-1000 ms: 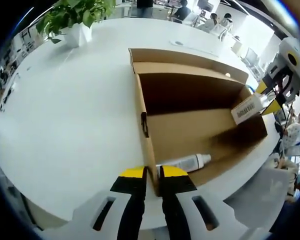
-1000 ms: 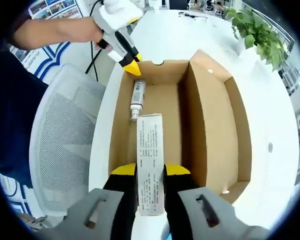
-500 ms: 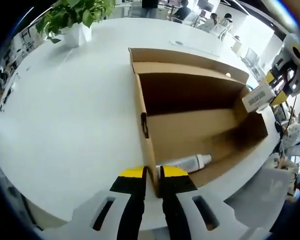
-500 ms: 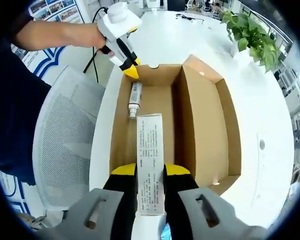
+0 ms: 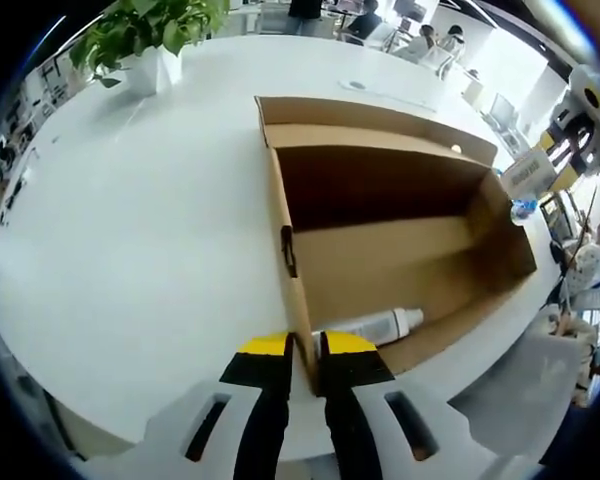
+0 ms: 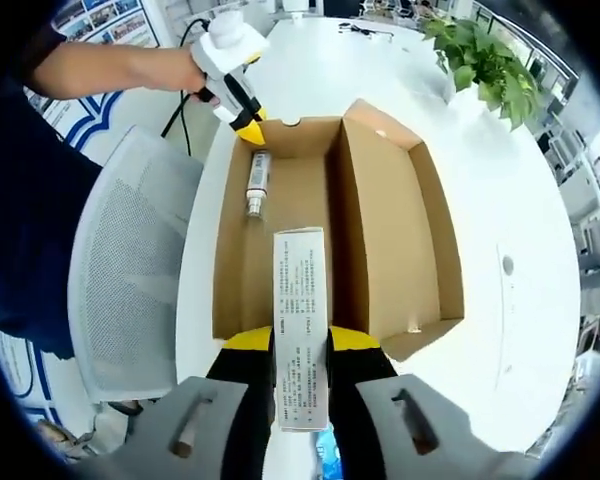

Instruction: Operate the shoe box by opening the lid, removing the specified soft item, and placing it in the target area until the item is outside and the box remains undamaged.

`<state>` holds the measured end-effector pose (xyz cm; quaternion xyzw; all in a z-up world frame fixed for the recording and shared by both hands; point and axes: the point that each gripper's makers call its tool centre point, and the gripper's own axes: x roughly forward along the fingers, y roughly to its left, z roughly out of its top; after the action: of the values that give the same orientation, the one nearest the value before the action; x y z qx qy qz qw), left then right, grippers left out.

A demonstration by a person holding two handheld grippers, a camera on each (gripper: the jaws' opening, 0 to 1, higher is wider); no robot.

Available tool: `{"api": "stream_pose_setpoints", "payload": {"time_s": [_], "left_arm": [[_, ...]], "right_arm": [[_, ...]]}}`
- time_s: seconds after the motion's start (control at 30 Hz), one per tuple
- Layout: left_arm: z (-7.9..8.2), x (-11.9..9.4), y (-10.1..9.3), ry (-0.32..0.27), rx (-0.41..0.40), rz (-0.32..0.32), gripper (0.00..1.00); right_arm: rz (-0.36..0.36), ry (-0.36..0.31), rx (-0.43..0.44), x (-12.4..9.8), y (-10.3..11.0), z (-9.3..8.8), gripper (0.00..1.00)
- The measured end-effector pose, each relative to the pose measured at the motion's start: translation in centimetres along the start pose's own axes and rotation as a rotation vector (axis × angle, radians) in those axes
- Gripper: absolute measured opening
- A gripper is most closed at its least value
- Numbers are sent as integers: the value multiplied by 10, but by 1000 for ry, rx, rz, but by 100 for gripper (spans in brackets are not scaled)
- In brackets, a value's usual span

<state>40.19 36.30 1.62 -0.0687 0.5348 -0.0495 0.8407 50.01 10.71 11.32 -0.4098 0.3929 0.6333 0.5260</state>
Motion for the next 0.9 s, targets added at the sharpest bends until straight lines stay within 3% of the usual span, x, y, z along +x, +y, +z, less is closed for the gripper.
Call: {"api": "stream_pose_setpoints", "payload": {"time_s": [0.5,0.9], "left_arm": [[0,2,0,10,4,16,8],[-2,1,1,19,11,28,8]], "right_arm": [[-44,43,64,-31,-10,-62,16],[-71,79,121,-52,-23,-126,16]]}}
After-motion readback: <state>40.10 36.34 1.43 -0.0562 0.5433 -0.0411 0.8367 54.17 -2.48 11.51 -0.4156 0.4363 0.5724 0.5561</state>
